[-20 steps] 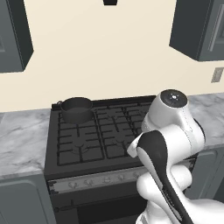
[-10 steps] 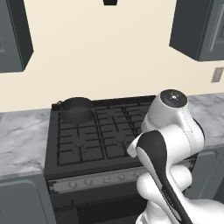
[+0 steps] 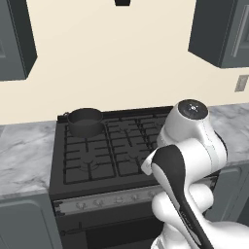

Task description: Turn on the burner for the pot on the stove. Wait thirty seconds for the pot to heat up. Then add the eggplant to the pot.

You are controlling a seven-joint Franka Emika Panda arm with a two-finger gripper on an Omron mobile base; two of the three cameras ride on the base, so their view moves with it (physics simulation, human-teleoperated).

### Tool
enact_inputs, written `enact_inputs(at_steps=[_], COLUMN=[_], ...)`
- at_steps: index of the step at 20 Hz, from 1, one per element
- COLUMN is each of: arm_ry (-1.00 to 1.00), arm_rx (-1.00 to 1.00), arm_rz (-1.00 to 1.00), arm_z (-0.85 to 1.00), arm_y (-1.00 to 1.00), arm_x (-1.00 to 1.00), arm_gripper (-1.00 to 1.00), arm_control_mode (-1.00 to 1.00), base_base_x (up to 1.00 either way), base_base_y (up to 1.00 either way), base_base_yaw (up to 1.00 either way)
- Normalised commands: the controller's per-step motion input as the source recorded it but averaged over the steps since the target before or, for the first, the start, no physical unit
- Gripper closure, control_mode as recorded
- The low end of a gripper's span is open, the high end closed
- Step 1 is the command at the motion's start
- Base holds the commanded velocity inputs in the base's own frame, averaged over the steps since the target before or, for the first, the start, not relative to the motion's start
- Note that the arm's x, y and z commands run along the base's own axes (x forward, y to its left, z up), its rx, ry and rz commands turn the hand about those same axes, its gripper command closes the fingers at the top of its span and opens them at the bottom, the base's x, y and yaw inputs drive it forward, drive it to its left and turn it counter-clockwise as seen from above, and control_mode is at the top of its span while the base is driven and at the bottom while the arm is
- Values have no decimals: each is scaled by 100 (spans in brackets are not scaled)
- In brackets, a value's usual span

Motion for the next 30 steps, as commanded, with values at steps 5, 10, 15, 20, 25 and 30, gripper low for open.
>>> enact_inputs(at_steps=[5, 10, 15, 20, 25, 30], arm_ry=[0, 0, 0, 0, 0, 0], arm_rx=[0, 0, 0, 0, 0, 0], arm_rz=[0, 0, 0, 0, 0, 0], arm_z=[0, 0, 0, 0, 0, 0], arm_y=[0, 0, 0, 0, 0, 0], arm_x=[0, 0, 0, 0, 0, 0], arm_gripper=[-100, -100, -100, -100, -100, -100], arm_control_mode=[-100, -100, -100, -100, -100, -100], base_base_x=[0, 0, 0, 0, 0, 0], base_base_y=[0, 0, 0, 0, 0, 0], base_base_yaw=[0, 0, 0, 0, 0, 0])
